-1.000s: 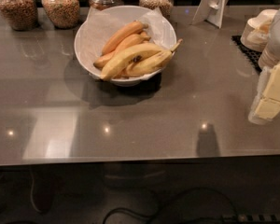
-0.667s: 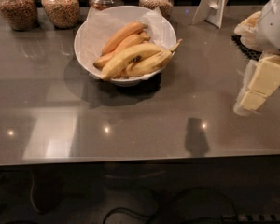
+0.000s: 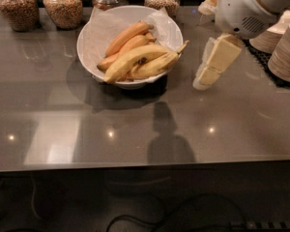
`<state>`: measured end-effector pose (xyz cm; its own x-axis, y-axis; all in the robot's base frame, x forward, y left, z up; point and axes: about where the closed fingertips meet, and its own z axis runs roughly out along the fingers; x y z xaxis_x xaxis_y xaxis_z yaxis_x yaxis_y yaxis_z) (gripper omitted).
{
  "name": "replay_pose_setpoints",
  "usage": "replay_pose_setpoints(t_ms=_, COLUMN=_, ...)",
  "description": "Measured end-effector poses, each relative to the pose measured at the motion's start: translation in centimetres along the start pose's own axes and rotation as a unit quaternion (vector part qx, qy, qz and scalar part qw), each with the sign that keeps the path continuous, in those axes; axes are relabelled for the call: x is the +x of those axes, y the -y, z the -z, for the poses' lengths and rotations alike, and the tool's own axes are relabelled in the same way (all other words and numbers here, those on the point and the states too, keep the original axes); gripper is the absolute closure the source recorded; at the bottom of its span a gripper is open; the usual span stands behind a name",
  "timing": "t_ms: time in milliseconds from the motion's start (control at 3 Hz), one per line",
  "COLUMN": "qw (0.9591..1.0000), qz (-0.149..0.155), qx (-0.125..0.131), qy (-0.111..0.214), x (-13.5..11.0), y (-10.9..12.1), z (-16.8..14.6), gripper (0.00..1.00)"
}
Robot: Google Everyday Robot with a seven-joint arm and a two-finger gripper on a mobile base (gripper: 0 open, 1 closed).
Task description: Pick banana from white bowl
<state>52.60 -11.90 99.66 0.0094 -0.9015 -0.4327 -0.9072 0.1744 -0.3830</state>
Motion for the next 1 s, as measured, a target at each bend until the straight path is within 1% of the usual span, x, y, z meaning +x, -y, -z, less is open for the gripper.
replay_pose_setpoints(t_ms=333, qw=0.9994, qz=0.021, qx=0.001, qy=0.029, x=-3.5, y=2.2, z=-2.2, gripper=0.00)
replay_pose_setpoints(t_ms=667, qw=0.9967, qz=0.049, qx=-0.002, qy=0.065, x=-6.9, y=4.0, z=-5.3, gripper=0.00)
replay_pose_setpoints(t_ms=1000, qw=0.9967, qz=0.050, qx=-0.002, qy=0.065, x=-6.9, y=4.0, z=-5.3, gripper=0.00)
